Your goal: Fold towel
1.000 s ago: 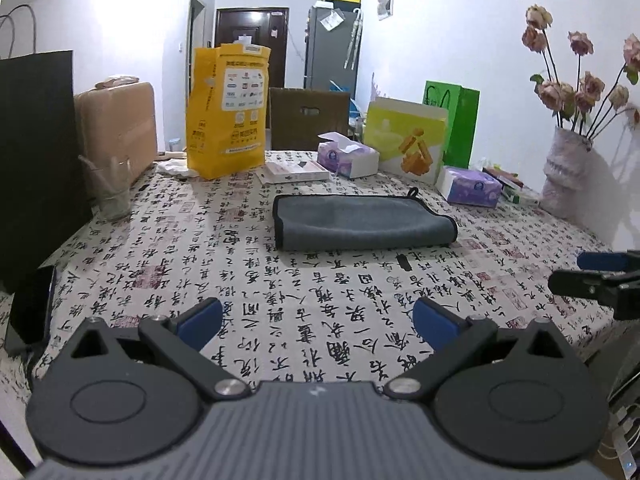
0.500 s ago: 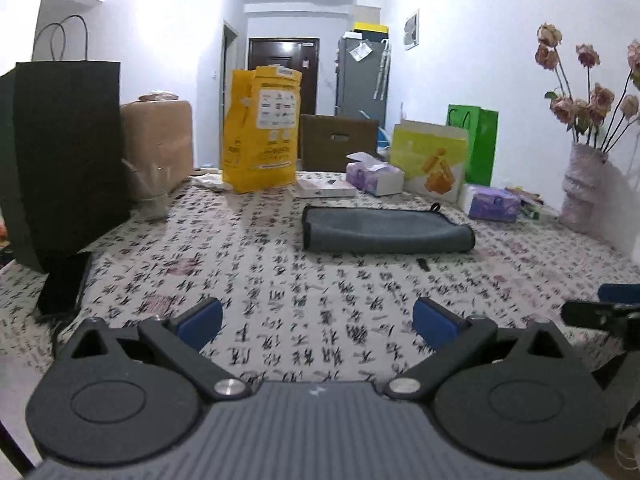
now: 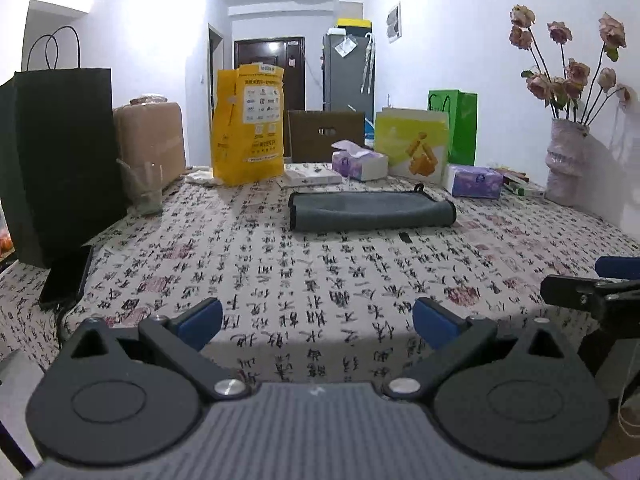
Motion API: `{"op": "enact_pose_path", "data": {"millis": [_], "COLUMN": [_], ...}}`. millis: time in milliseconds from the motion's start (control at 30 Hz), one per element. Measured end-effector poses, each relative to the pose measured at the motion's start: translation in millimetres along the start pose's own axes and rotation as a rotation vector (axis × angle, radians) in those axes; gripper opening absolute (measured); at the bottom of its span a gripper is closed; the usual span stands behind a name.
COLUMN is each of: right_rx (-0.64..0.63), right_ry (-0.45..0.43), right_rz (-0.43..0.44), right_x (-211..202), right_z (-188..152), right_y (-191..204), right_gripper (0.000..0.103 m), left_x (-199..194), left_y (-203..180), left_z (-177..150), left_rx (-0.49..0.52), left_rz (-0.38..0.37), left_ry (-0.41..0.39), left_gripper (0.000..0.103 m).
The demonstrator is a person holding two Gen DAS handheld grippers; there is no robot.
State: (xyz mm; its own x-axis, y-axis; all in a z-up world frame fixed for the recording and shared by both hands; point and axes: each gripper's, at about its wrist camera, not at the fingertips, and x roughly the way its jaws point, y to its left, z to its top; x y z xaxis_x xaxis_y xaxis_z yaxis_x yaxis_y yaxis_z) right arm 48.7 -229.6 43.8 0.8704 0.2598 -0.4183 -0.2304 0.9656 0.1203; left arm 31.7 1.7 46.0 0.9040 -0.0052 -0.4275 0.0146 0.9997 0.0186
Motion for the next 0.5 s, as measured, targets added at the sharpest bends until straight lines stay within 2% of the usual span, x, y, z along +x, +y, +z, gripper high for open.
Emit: {"op": "enact_pose_path", "data": {"millis": [67, 167, 267, 500], "right_rx": [-0.013, -0.042, -0.011, 0.004], "right_ry": [0.000, 0.008, 0.014, 0.012], "right_rz": [-0.028, -0.015, -0.004, 0.007], "right_x": [-3.7, -5.5, -6.9, -11.2], "right_z": [-1.4, -3.8, -6.7, -6.9], "right_y": [7.9, 14.5, 15.2, 13.2], "right_gripper": [0.103, 0.103, 0.103, 0.103], "left_x": [-3.6, -1.0, 1.6, -3.2], "left_y": [1.9, 5.2, 10.9, 7.4], "left_z": [-3.6, -10.6, -11.8, -7.2], "left_rx": [0.005, 0.000, -0.036, -0.022], "left_rz": [-0.007, 0.024, 0.032, 0.019], "left_ry": [-0.003, 0.023, 0.052, 0.028], "left_gripper": [0.103, 0.103, 0.103, 0.103]}}
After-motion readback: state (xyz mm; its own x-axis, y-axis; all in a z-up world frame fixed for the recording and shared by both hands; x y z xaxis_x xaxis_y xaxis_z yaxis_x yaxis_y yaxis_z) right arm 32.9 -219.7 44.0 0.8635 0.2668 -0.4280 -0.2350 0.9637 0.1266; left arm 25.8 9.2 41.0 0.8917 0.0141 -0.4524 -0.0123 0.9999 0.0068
